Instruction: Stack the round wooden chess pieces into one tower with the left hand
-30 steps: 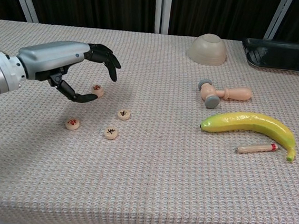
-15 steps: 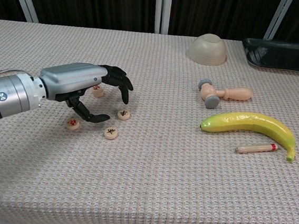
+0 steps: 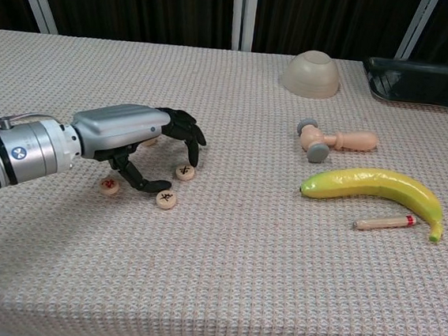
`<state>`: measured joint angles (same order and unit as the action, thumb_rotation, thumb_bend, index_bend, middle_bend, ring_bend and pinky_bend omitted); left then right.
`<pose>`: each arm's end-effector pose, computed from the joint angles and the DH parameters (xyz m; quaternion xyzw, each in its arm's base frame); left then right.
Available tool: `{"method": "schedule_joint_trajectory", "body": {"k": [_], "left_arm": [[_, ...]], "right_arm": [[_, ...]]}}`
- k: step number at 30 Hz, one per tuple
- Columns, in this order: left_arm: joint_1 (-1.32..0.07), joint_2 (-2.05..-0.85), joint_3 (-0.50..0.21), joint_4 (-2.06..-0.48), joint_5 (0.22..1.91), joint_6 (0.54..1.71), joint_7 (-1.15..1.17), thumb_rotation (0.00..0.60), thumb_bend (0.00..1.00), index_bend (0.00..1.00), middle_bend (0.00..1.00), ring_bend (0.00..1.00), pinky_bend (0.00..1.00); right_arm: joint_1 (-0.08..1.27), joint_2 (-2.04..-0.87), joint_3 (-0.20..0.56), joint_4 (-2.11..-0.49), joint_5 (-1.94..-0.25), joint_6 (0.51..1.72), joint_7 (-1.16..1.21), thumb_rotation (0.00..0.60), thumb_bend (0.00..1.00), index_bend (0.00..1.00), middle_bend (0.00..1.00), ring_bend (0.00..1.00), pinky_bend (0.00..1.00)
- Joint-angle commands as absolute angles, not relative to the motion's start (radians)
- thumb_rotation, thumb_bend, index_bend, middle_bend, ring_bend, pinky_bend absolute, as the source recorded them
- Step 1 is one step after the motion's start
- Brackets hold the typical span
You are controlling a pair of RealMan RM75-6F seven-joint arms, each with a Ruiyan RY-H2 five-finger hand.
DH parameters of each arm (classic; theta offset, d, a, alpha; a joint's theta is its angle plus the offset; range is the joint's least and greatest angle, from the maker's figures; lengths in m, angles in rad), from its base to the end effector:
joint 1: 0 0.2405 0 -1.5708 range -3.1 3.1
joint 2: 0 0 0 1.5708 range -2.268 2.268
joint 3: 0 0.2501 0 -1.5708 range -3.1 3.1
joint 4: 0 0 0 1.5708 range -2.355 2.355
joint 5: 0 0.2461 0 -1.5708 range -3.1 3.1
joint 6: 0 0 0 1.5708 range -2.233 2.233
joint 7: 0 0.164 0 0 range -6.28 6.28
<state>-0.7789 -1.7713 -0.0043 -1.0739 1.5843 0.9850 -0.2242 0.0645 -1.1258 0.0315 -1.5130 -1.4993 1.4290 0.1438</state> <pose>-0.1464 0.3383 -0.1314 -0.7975 -0.3581 -0.4141 0.2534 -0.3517 -0.1934 0.1225 0.5872 -0.4313 0.3759 0.5726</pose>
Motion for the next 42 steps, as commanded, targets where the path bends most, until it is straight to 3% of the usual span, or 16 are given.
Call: {"method": "schedule_joint_trajectory", "body": {"k": [1,27,35,42], "left_arm": [[-0.781,-1.774,-0.005,-1.071,1.586,0.986,-0.227,0.6,0.32,0.38,0.14,0.0,0.0],[-0.782,-1.777,-0.004,-1.044,1.587,1.006,-0.26,0.6,0.32,0.48,0.15,0.0,0.0],[-0.782,-1.717,-0.059,-1.077,1.555,1.042,-0.236,0.6,0.32,0.48,0.15,0.0,0.0],[-0.774,-1.704,-0.101,-1.058,1.475,1.006,-0.216,0.6,0.32,0.48,0.16,0.0,0.0]], "right_arm": [[0.065,-1.126,0.032,-1.512,-1.497,1.426,0.145,0.6,0.0,0.0,0.0,0.0,0.0],[0.066,-1.126,0.034,-1.509,-1.496,1.425,0.147,0.6,0.0,0.0,0.0,0.0,0.0],[0.065,-1.127,0.033,-1.51,-1.496,1.425,0.145,0.6,0.0,0.0,0.0,0.0,0.0],[0.065,-1.127,0.032,-1.51,-1.497,1.426,0.145,0.6,0.0,0.0,0.0,0.0,0.0]]}}
